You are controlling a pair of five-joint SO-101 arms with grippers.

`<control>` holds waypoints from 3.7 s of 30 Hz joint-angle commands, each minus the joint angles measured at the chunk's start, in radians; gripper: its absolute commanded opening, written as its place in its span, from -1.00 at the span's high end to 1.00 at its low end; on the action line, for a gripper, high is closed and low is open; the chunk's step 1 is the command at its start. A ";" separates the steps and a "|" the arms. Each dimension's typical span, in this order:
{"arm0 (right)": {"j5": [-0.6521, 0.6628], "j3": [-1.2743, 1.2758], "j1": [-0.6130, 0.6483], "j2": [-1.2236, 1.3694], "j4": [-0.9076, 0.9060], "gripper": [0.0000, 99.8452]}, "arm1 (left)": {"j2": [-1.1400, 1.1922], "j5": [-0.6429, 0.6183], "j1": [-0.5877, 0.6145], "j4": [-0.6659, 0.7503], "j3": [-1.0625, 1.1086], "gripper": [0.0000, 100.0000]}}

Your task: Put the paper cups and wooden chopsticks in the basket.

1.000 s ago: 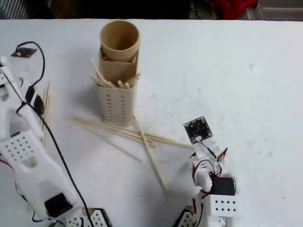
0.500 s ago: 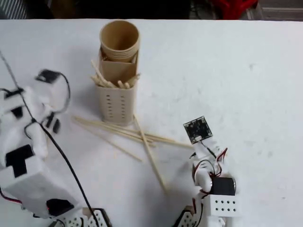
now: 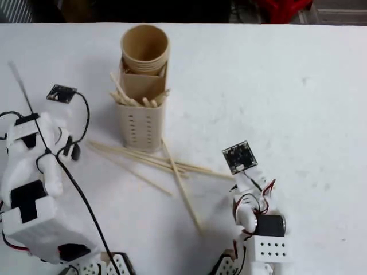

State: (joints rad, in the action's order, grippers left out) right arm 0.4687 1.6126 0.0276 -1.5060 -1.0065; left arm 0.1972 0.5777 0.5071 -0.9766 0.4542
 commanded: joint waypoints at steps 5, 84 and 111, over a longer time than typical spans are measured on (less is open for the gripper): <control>-0.002 -0.003 -0.010 -0.004 0.021 0.88 | 0.064 -0.008 0.007 -0.110 -0.092 0.57; -0.002 -0.003 -0.010 -0.004 0.021 0.88 | -0.722 -0.239 -0.147 -0.420 -0.334 0.96; -0.002 -0.003 -0.004 -0.004 0.019 0.88 | -0.978 -0.618 -0.653 0.577 0.219 0.96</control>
State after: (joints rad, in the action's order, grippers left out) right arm 0.4687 1.6126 0.0276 -1.5060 -1.0065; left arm -0.7802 -0.0269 -0.1373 -0.4427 0.6490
